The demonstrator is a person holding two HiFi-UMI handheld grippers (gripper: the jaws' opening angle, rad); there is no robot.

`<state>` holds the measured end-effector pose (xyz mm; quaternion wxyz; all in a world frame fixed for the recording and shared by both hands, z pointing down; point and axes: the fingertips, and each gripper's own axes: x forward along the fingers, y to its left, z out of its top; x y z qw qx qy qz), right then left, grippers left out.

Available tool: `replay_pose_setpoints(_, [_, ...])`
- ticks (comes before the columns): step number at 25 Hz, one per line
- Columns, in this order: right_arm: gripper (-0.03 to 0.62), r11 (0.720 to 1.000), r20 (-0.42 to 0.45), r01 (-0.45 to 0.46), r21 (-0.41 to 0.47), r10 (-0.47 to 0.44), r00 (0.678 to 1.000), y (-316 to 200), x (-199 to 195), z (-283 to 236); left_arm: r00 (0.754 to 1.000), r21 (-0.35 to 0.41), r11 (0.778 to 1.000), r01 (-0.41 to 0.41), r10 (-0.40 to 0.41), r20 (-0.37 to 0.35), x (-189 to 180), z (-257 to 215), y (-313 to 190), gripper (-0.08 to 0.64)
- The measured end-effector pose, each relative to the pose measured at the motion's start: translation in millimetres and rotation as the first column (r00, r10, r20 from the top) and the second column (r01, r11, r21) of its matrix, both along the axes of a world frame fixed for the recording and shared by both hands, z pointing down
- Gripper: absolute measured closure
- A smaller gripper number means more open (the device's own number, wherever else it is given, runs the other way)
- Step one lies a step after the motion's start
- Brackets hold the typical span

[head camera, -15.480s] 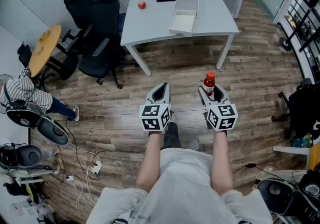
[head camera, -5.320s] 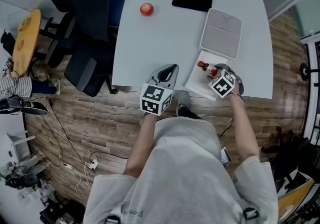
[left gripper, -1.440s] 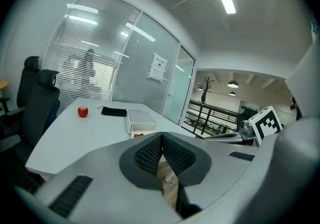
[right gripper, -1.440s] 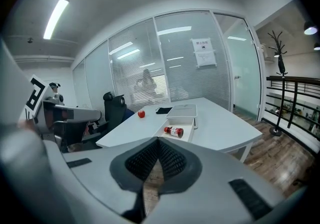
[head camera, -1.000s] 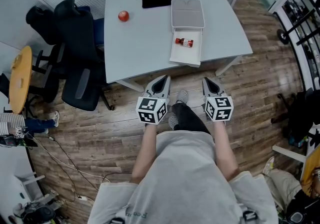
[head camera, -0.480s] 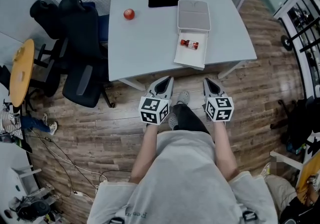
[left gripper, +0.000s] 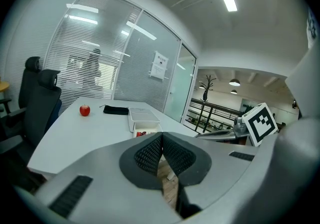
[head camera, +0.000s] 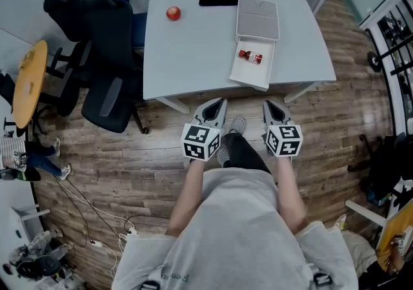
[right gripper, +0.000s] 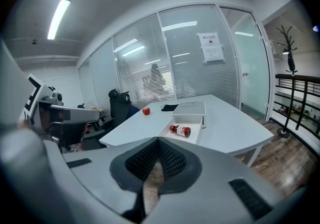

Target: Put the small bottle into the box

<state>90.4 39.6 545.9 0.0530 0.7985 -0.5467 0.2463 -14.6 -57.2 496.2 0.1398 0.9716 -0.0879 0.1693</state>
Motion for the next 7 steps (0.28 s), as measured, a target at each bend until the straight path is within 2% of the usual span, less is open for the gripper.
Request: replay_pose_setpoints(7, [0.575, 1.0, -0.001, -0.002, -0.003, 0.002, 1.0, 1.3, 3.3, 0.3, 1.0, -0.011, 1.0, -0.011, 0.01, -0.012, 6.1, -1.0, 3.1, 0.532])
